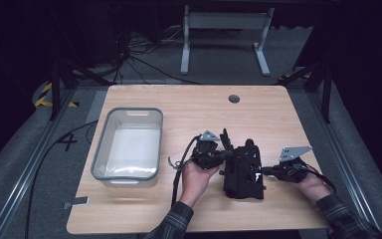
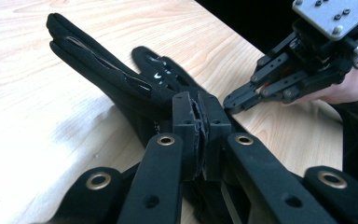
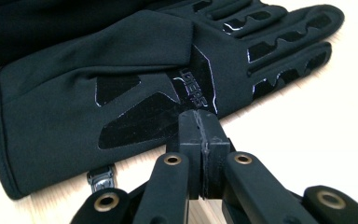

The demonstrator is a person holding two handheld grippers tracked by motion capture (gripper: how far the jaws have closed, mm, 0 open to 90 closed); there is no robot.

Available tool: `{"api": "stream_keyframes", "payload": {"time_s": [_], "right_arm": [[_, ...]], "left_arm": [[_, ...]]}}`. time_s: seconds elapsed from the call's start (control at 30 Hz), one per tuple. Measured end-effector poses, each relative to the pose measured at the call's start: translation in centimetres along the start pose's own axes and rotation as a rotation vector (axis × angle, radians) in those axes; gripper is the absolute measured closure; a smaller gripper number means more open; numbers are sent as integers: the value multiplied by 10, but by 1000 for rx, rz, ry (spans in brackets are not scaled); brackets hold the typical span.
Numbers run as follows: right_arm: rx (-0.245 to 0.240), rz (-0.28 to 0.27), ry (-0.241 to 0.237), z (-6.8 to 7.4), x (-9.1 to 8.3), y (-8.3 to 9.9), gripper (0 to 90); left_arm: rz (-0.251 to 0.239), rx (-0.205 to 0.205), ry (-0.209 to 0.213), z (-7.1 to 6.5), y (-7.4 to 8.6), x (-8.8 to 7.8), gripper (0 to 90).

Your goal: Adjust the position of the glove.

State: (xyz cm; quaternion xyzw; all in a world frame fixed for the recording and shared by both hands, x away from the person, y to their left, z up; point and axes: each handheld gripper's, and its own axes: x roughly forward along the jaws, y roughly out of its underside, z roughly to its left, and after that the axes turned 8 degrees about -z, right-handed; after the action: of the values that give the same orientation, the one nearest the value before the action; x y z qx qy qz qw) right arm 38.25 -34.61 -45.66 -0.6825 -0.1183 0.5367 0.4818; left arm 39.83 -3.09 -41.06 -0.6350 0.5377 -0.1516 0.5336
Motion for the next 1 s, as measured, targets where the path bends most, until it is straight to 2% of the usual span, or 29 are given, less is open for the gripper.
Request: {"api": "stream_keyframes", "payload": {"time_s": [0.1, 0.57, 1.0], "right_arm": [[-1, -7, -17, 0, 3, -2, 900], [-41, -13, -41, 2, 19, -13, 900], [-44, -22, -42, 1, 20, -13, 900]], "left_arm": [[9, 12, 8, -3, -3, 4, 875], [50, 50, 41, -13, -8, 34, 874], [103, 46, 57, -14, -2, 69, 868]]}}
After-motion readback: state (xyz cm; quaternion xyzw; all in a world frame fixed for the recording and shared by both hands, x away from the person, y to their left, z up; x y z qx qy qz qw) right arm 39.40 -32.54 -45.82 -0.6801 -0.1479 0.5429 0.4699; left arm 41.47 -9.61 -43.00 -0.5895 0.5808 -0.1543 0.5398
